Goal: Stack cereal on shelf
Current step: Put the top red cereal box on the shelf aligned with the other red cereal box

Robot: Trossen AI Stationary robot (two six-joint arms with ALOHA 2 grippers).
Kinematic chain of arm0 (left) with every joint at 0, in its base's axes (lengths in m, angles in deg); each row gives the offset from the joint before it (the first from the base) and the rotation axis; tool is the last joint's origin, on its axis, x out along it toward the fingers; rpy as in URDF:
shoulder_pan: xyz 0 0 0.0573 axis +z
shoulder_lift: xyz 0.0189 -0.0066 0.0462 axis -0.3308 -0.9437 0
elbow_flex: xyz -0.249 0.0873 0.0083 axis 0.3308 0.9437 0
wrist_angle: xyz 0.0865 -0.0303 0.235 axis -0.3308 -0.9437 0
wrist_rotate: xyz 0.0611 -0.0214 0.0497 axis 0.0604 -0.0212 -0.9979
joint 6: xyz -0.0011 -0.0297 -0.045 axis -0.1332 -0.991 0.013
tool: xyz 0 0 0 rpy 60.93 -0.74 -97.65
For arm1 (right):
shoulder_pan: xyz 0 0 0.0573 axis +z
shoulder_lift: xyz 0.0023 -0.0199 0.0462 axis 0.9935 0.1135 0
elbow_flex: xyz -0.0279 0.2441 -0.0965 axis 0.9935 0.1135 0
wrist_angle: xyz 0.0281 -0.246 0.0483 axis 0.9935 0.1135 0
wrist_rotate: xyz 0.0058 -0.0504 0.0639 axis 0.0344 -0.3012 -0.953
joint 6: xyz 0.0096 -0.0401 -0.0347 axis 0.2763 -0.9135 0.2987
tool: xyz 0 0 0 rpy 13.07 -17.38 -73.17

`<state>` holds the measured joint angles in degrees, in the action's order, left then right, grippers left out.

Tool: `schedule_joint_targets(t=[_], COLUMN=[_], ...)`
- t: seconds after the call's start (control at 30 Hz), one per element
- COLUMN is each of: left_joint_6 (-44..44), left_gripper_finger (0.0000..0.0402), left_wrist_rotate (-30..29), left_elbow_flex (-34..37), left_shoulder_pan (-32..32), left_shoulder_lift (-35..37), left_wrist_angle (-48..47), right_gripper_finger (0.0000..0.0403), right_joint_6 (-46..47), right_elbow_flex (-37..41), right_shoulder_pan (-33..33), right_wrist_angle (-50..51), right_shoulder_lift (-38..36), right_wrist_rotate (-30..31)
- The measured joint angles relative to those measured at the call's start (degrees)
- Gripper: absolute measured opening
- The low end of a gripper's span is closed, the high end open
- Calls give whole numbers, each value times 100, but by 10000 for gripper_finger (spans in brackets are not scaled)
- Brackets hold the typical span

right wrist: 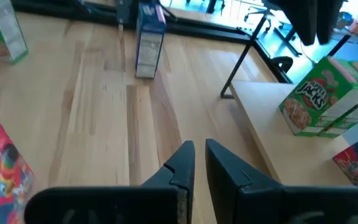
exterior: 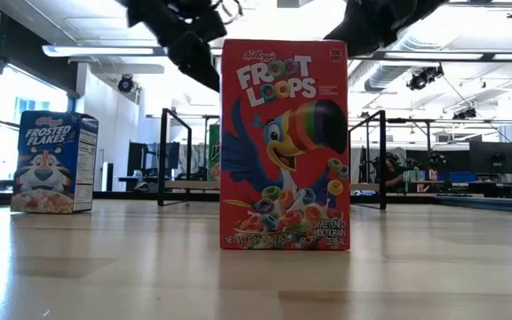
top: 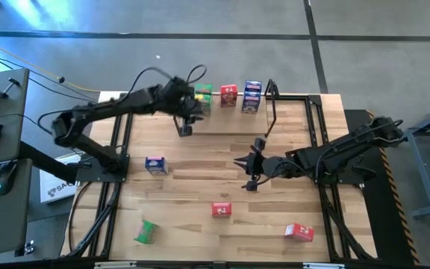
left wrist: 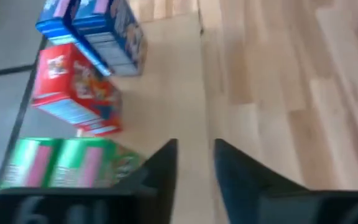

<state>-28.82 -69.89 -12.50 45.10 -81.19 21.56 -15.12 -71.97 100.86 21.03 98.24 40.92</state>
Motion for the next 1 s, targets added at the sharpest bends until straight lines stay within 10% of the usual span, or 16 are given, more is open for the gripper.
schedule_joint_targets(t=[0.17, 0.53, 1.0], left_joint_6=[-903, -2294, -2345], left_gripper_finger=[7, 2, 1], left_wrist_rotate=[2, -18, -22], left_elbow_flex=[1573, 4056, 4360], left_shoulder_pan=[-421, -1104, -1102], left_shoulder_lift=[822, 1842, 1929], left_wrist_angle=[1787, 5435, 5664], right_gripper_finger=[23, 32, 254], right_joint_6=[-144, 753, 1659], right_elbow_flex=[0, -509, -3379], right_shoulder_pan=[-160, -258, 604], right_wrist_angle=[-253, 147, 3543], right_shoulder_lift=[307, 438, 2207], right_wrist_rotate=[-22, -1374, -2276])
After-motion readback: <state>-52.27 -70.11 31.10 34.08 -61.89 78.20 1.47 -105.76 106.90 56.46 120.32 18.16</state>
